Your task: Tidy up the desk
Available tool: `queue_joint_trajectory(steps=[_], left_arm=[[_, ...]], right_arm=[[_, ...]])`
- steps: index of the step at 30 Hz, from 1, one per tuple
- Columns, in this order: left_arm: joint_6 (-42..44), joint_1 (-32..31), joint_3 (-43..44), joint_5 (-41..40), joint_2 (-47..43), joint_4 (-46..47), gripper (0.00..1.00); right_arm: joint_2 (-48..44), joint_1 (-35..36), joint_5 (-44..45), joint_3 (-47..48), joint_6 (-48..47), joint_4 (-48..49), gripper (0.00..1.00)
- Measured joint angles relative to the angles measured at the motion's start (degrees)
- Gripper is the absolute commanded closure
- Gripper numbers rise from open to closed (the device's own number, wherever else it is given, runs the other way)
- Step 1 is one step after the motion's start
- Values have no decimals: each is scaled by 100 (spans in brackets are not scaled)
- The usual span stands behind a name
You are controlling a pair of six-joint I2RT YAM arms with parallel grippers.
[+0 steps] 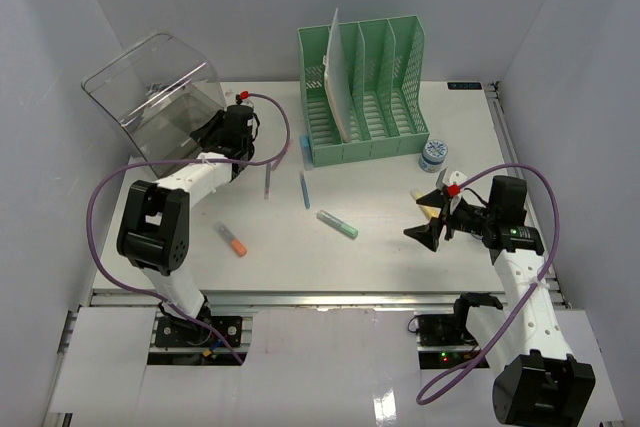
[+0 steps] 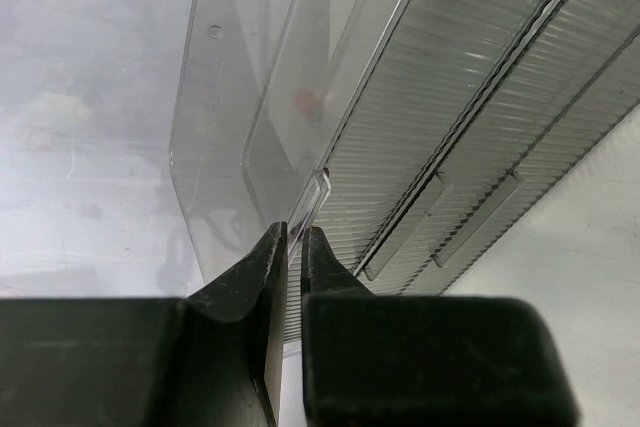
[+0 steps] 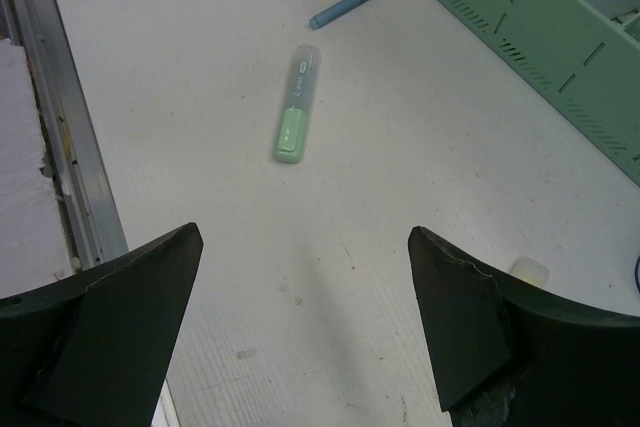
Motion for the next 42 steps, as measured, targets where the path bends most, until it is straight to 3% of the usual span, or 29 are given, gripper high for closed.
queue_joint_trajectory(steps=[8,17,21,24,28,33,36,40,42], left_arm=[[-149,-149,0,44,-148,-338,100],[-589,-408,0,318,-933,-963,100],[-743,-438,7,443,-1176,-1152,100],[-840,-438,16,519,-1265,-1259,100],[-990,-435,50,565,-1292,-1391,100],[-1153,-438,139,615,-1371,-1548,100],[-1213,-440,205,633,-1457,-1627,100],[-1439,-440,311,657,-1547,-1802,100],[-1803,-437,391,800,-1602,-2067,93]], right_arm=[[-26,0,-16,0,-1,-4,10],[-22,36,-167,0,25,2,8],[109,227,-329,10,482,207,5],[400,818,-289,126,1035,464,2],[1245,2119,125,897,1988,936,0],[2643,3460,899,2090,3213,1524,7],[3680,3955,1424,2769,3913,1938,11],[4613,4432,1899,3219,4315,2114,7],[4875,4563,1947,3408,4309,2103,5]])
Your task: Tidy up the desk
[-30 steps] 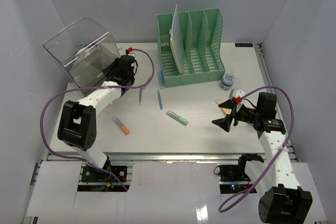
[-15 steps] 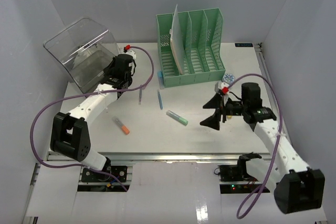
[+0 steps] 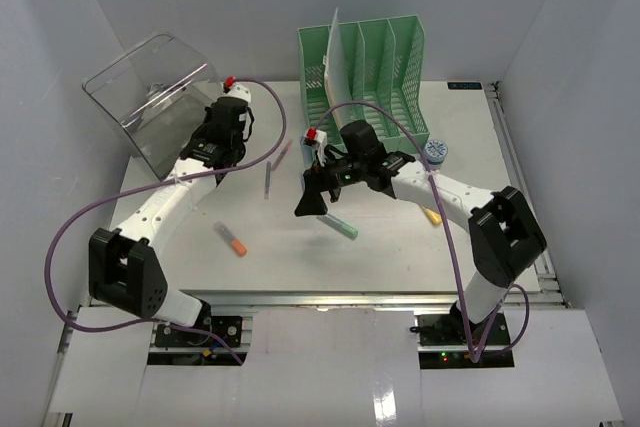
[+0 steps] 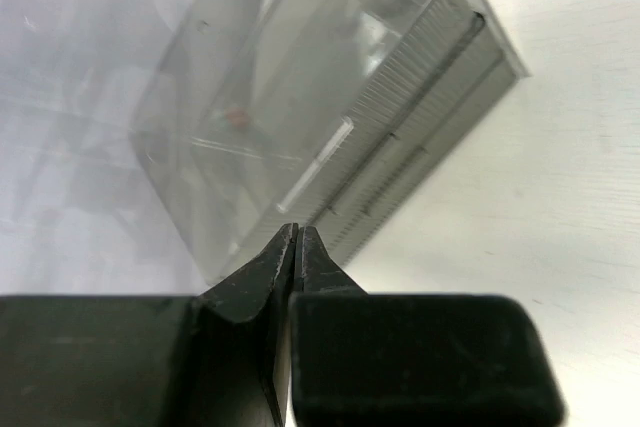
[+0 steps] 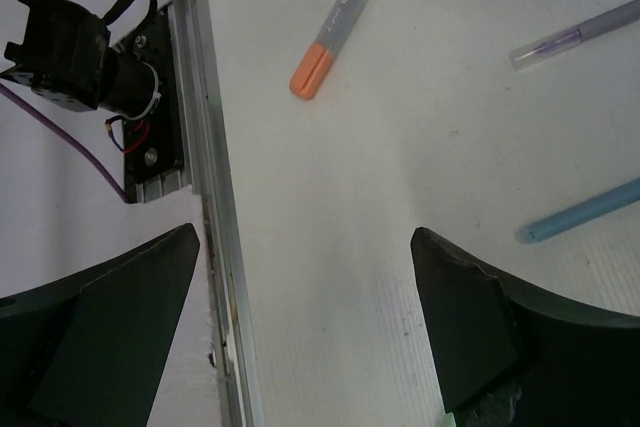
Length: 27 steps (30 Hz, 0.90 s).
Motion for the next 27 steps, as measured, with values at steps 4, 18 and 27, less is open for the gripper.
queue_joint_trajectory(steps=[4,18,27], left_arm=[[-1365,129,124,1067,-330,-745,53],[-6899,1237,-3189,3372,-3767,1311,25],[-9023,1259,-4522,2510,-3102,3650,25]], right_arm=[[243,34,-430,301,-354,-33,5],[-677,-93,-1370,-416,-2293,-416,3],[-1962,-769,-2059,-1327,-2917,-232,8]])
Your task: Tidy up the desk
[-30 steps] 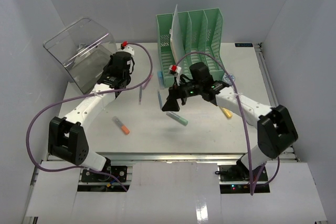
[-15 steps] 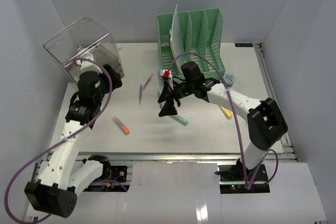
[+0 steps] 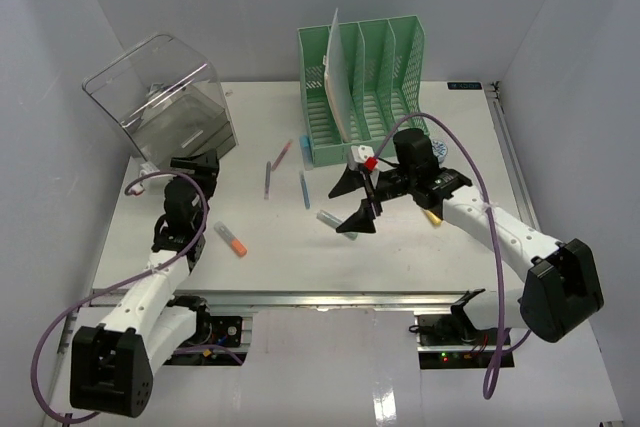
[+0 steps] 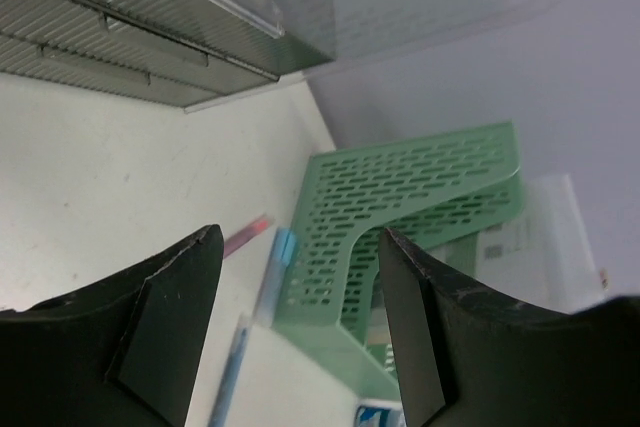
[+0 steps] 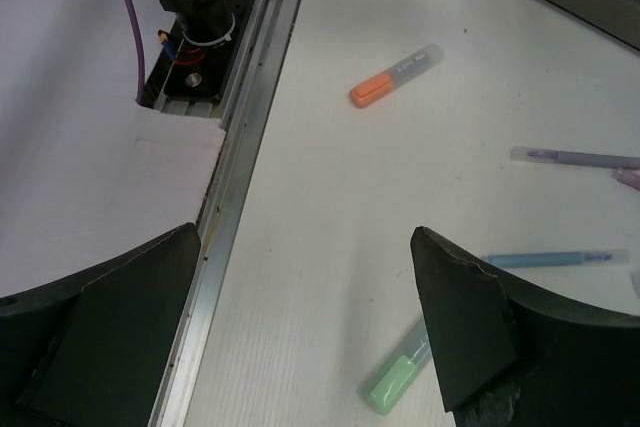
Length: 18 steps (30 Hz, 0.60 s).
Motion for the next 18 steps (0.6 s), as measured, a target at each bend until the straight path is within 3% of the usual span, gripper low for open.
queue_joint_trajectory(steps=[8,18], left_arm=[[-956,369,-552,-310,731,1564,28],[-1391,1244,-564,91,1995,3077,25]], right_arm=[[-305,-542,-535,-581,11,322,9],[-383,-810,-1023,-778,155,767,9]])
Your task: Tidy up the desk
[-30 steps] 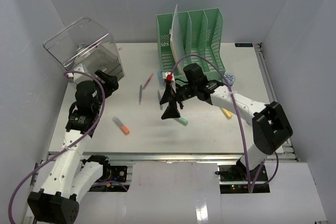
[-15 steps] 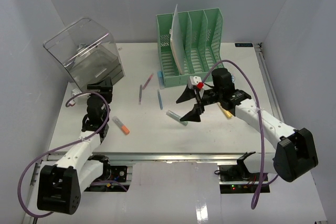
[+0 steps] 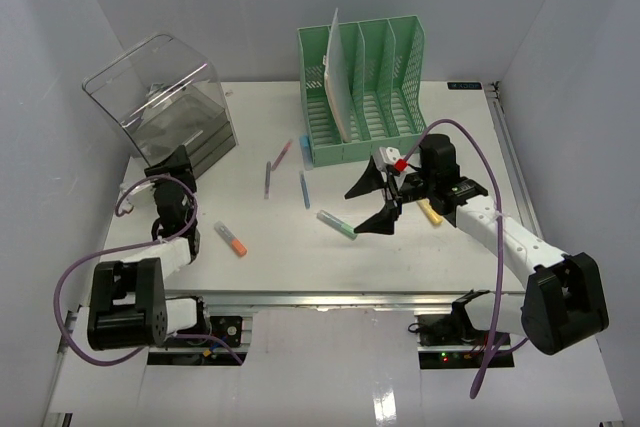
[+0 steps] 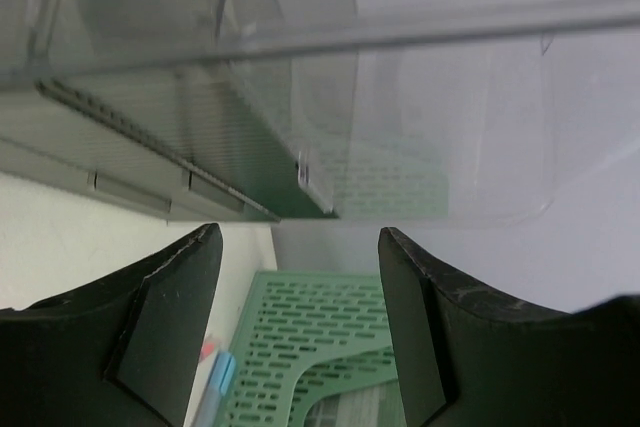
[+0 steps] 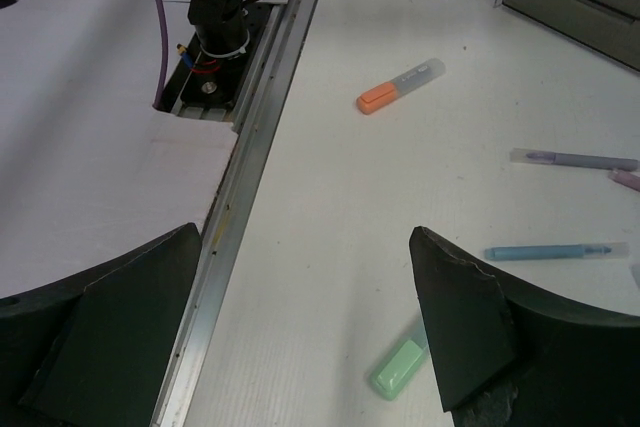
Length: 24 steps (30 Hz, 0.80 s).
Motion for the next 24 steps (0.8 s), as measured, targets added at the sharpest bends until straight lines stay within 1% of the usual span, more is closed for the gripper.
queue_joint_trajectory(steps=[7,12,16,22,24], left_arm=[[-54,204,388,233,443,349,31],[-173,280,471,345,721,439,32],[-300,323,532,456,958,517,36],[-399,426,600,845,1317,812,38],[-414,478,647,1003,1434,898,41]], right_arm=[[16,-39,-117,-18,6,30,9],[24,-129,-176,-25,13,32,9],[24,-185,-209,-28,25,39,9],[24,-260,-244,-28,39,83,9],[24,-272,-261,-28,46,93,9]])
